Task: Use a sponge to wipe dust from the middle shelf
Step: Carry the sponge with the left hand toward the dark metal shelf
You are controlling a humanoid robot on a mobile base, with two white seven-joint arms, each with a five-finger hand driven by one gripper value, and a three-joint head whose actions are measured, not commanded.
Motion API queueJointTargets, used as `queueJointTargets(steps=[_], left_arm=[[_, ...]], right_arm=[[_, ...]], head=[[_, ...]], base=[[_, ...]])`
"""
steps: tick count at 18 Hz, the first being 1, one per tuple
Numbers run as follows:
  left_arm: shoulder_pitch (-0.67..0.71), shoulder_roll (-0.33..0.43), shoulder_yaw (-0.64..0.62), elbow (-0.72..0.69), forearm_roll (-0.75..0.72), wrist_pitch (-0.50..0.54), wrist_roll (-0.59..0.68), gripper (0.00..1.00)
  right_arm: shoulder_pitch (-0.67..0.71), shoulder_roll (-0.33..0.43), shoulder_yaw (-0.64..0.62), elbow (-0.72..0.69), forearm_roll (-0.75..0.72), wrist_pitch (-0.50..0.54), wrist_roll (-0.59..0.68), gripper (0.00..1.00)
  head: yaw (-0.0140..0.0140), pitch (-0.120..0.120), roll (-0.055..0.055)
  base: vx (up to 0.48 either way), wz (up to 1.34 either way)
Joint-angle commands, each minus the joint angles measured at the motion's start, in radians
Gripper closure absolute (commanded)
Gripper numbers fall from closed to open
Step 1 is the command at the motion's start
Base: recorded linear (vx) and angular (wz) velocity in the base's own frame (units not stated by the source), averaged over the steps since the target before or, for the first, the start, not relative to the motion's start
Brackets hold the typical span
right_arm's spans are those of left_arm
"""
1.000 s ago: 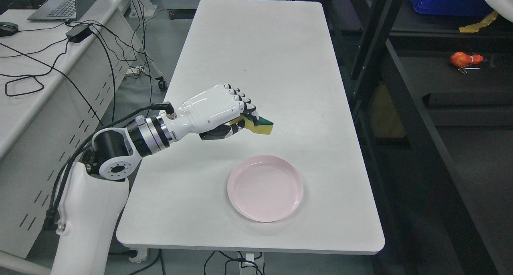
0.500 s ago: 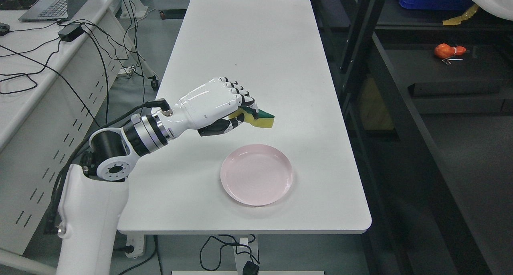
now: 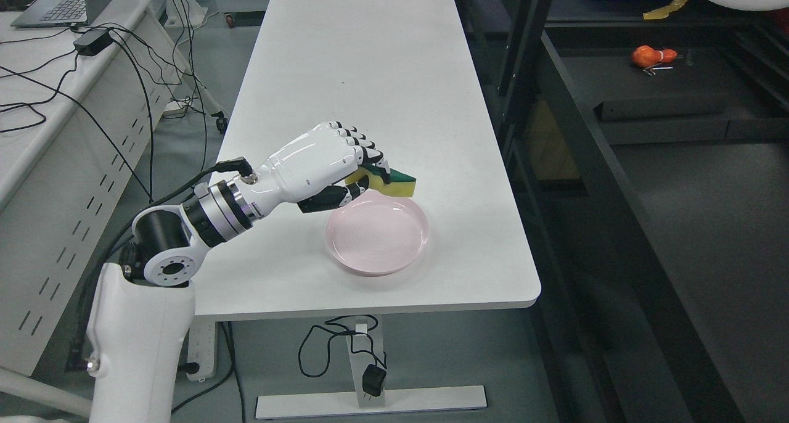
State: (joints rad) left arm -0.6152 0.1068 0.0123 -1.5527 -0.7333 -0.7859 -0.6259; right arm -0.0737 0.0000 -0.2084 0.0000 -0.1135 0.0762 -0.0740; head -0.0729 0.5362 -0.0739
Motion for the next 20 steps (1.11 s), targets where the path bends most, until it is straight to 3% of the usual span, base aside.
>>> queueJointTargets(steps=[1,4,6,20], left_arm=[[0.012,-0.027,0.052,-0.001,0.000,0.001,0.002,1.00],[0.023,-0.039,0.057,0.003,-0.004,0.001,0.005,1.00],[0.034,-0.089,0.049,0.006,-0.011,0.001,0.003,1.00],[0.052,-0.089,0.057,0.029,0.000,0.001,-0.002,0.99]], right_arm=[[0.000,-0.017,0.000,-0.017,0.000,0.000,0.000,0.00],[0.000,-0.017,0.000,-0.017,0.000,0.000,0.000,0.00],[0.000,-0.017,0.000,-0.017,0.000,0.000,0.000,0.00],[0.000,-0.017,0.000,-0.017,0.000,0.000,0.000,0.00]], head=[[0.0000,0.000,0.000],[0.0000,0.000,0.000],[0.0000,0.000,0.000],[0.0000,0.000,0.000]], base=[[-0.131,-0.28],[-0.113,-0.37],[-0.130,-0.49],[-0.146,-0.52]])
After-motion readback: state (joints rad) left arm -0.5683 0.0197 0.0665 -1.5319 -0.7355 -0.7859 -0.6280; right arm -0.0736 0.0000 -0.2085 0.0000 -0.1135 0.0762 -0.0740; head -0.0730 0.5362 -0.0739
